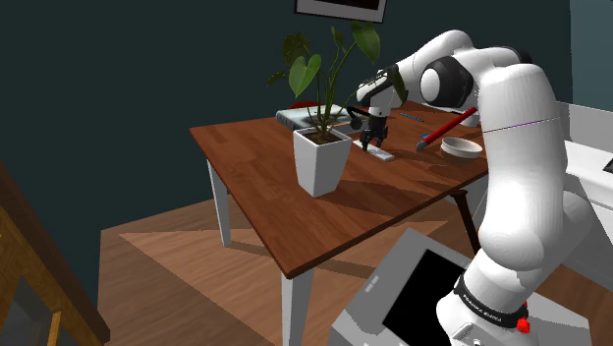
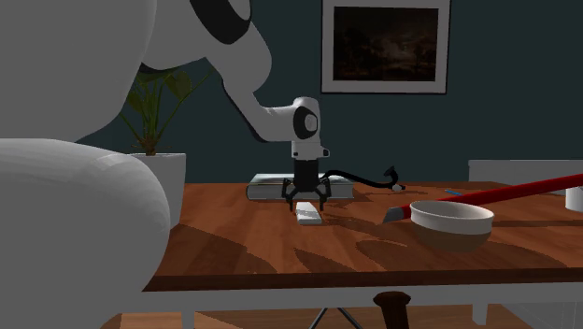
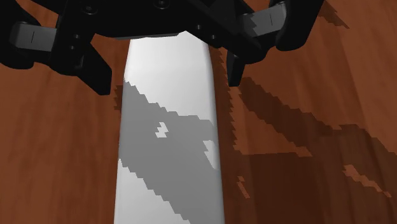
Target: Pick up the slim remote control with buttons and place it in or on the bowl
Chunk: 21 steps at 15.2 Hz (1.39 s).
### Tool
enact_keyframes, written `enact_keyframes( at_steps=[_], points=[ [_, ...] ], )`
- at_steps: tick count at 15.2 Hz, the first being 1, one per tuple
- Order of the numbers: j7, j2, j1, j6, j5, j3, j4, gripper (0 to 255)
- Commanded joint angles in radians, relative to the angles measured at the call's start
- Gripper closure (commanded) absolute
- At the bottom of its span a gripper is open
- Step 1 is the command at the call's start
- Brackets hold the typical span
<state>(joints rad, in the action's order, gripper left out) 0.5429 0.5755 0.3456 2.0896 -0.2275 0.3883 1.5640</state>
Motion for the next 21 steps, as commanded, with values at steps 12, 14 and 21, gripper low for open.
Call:
enact_keyframes(
  at_steps=[12,14,21],
  points=[
    [-0.001,-0.006,-0.001,-0.010,0.003,0.002,-0.004,255],
    [-0.004,-0.017,-0.002,-0.031,0.008,0.005,-0.015,255],
    [-0.014,-0.051,-0.005,-0.107,0.023,0.014,-0.059,255]
  ],
)
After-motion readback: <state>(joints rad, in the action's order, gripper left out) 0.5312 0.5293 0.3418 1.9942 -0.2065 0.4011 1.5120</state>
